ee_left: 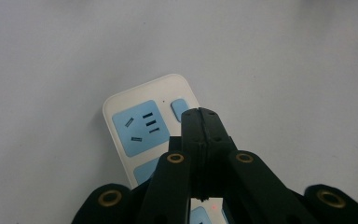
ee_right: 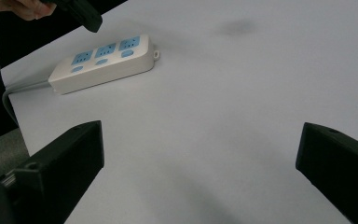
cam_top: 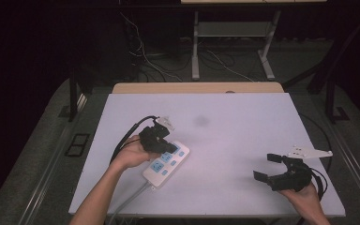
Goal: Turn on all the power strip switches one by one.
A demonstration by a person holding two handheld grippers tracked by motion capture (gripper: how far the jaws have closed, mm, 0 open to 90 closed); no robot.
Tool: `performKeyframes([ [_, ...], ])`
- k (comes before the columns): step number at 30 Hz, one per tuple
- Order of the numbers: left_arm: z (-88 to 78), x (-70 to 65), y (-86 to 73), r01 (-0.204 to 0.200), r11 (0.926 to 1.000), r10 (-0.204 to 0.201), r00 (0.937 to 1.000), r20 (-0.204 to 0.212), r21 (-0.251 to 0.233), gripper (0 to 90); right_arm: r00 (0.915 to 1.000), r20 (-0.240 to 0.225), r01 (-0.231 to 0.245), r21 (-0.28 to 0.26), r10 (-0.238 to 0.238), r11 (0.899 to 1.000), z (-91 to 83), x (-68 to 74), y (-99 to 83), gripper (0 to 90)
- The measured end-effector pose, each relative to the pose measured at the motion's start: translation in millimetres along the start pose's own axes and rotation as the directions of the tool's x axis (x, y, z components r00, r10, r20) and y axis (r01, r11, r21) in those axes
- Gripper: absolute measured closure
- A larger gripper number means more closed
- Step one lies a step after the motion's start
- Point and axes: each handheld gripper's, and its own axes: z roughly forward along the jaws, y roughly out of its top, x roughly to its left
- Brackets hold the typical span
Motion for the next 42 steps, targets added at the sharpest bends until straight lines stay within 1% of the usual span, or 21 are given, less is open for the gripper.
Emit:
performKeyframes([
  [5,3.2,2.0,5.7,-0.005,0.9999,0.005,1.0,-0.001,0.01,89.3,1.0,0.0,-0.002,0.0,0.002,1.0,-0.1,-0.2,0.0,0.7],
  [13,9.2,3.7,12.3,-0.015,0.9998,0.015,0.9999,0.001,0.01,89.2,1.0,0.001,-0.001,-0.004,0.001,1.0,-0.6,0.0,0.1,0.8],
  [15,11.9,3.7,12.8,-0.02,0.9997,0.02,0.9998,-0.001,0.015,89.2,1.0,0.002,-0.002,-0.004,0.002,1.0,-0.6,-0.1,0.1,0.7],
  [20,18.4,5.1,13.5,-0.013,0.9996,0.013,0.9999,0.006,0.024,89.1,1.0,0.001,0.002,0.0,-0.002,1.0,0.1,0.3,0.0,0.7],
  [24,22.9,6.0,13.8,-0.016,0.9993,0.016,0.9999,0.004,0.035,89.1,1.0,-0.002,0.003,0.001,-0.003,1.0,0.2,0.2,0.0,0.7],
  [31,30.6,8.1,14.1,-0.02,0.9989,0.02,0.9998,0.006,0.042,89.1,1.0,-0.002,0.003,0.001,-0.003,1.0,0.2,0.3,-0.2,0.7],
  [33,32.9,8.2,13.7,-0.012,0.9992,0.012,0.9999,0.005,0.039,88.8,1.0,0.0,0.004,0.0,-0.004,1.0,-0.1,0.1,-0.2,0.7],
  [42,41.2,7.4,12.9,-0.026,0.9976,0.025,0.9996,0.01,0.064,88.9,1.0,-0.001,0.004,0.0,-0.004,1.0,0.0,0.1,-0.2,0.8],
])
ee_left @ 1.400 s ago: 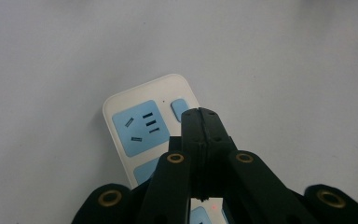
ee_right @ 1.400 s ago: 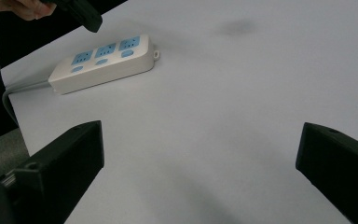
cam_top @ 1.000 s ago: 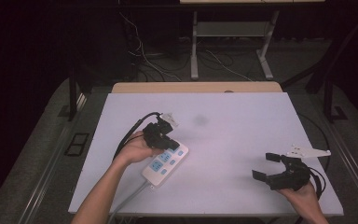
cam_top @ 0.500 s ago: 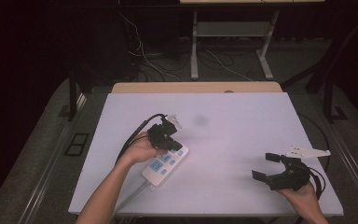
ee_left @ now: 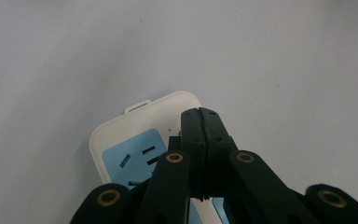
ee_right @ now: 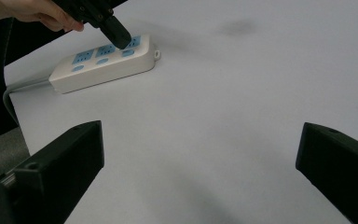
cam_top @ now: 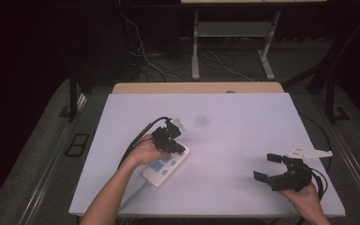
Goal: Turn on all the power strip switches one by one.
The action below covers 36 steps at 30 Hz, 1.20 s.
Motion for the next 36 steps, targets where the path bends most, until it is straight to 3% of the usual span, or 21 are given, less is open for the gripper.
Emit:
performKeyframes([
  [29,6.4,0.9,-5.1,0.012,0.9995,-0.012,0.9999,0.0,-0.028,89.5,1.0,0.001,0.002,0.002,-0.002,1.0,-0.3,-0.1,0.0,0.8],
  [36,7.8,3.0,-4.5,0.052,0.9985,-0.052,0.9986,0.012,-0.018,89.7,1.0,0.002,0.003,-0.003,-0.003,1.0,-1.5,0.6,0.4,0.8],
])
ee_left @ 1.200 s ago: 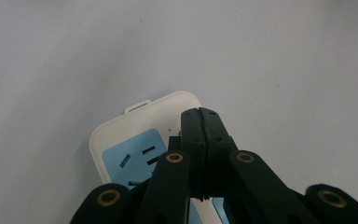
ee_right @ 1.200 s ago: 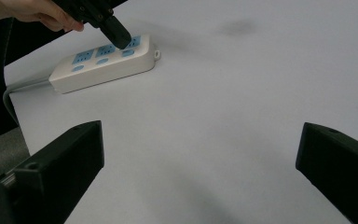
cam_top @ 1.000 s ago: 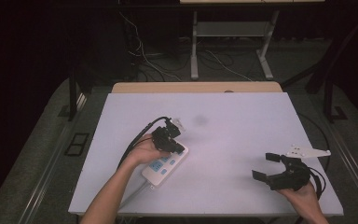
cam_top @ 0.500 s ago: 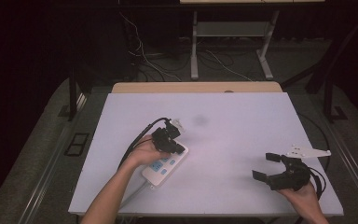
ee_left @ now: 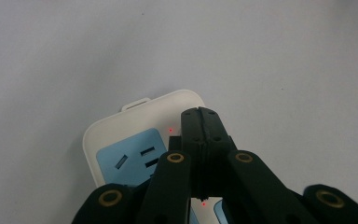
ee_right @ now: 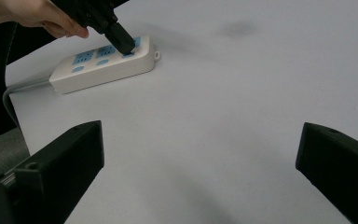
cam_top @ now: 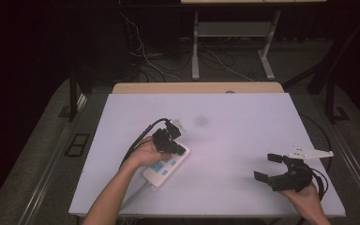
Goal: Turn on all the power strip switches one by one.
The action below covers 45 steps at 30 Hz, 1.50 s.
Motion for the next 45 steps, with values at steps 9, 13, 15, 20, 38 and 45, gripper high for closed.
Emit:
performKeyframes([
  [9,1.3,-0.7,-0.3,0.008,1.0,-0.008,1.0,-0.003,0.003,89.8,1.0,-0.001,0.008,0.001,-0.008,1.0,0.2,1.9,0.6,0.7],
  [13,1.0,-0.9,-0.5,0.001,1.0,-0.001,1.0,-0.005,0.002,89.7,1.0,0.0,0.004,0.0,-0.004,1.0,-0.4,1.2,0.3,0.7],
  [15,1.0,-2.7,-0.8,-0.007,1.0,0.007,0.9999,-0.015,0.001,89.6,1.0,0.0,0.003,0.001,-0.003,1.0,-0.4,1.0,0.2,0.7],
  [20,1.0,-4.7,-0.5,-0.018,0.9998,0.018,0.9993,-0.031,0.002,89.6,1.0,0.0,0.004,0.002,-0.004,1.0,0.4,1.5,0.3,0.8],
  [38,-1.4,-7.2,-1.0,-0.03,0.9995,0.03,0.9981,-0.053,0.002,89.3,1.0,-0.001,0.0,0.002,0.0,1.0,0.6,0.4,0.2,0.7],
  [45,-14.7,-7.0,-1.5,-0.024,0.9985,0.021,0.9983,-0.054,-0.049,89.3,1.0,-0.002,-0.001,0.004,0.001,1.0,1.6,0.0,0.2,0.7],
])
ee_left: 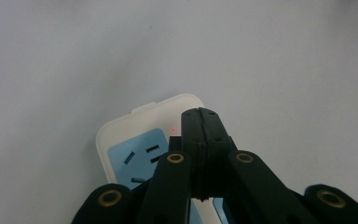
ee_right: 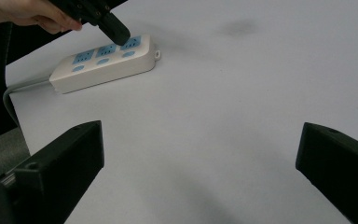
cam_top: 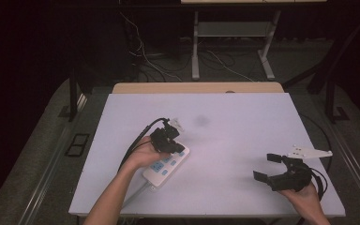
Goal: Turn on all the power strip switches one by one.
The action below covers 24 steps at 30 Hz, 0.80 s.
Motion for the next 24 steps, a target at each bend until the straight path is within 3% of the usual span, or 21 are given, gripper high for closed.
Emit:
performKeyframes([
  [8,-20.0,1.7,-3.5,0.025,0.9979,-0.026,0.9995,-0.02,-0.061,89.0,1.0,-0.002,0.0,0.008,0.0,1.0,2.8,0.7,-0.1,0.8],
  [15,-34.3,-0.9,-8.7,0.031,0.9946,-0.035,0.9987,-0.037,-0.099,79.0,1.0,-0.007,0.001,0.01,-0.001,1.0,3.9,2.0,-0.2,0.8],
  [17,-39.2,-1.9,-10.8,0.044,0.9928,-0.048,0.9982,-0.037,-0.111,69.5,1.0,-0.007,0.0,0.01,0.0,1.0,4.0,2.0,-0.2,0.8],
  [20,-46.2,-2.1,-15.4,0.072,0.9879,-0.077,0.9965,-0.031,-0.137,48.1,1.0,-0.009,0.002,0.009,-0.002,1.0,4.3,2.6,-0.3,0.8],
  [24,-57.1,-3.9,-22.8,0.111,0.9763,-0.121,0.9916,-0.044,-0.186,21.8,0.9999,-0.01,0.002,0.01,-0.002,1.0,4.7,3.4,-0.2,0.8],
])
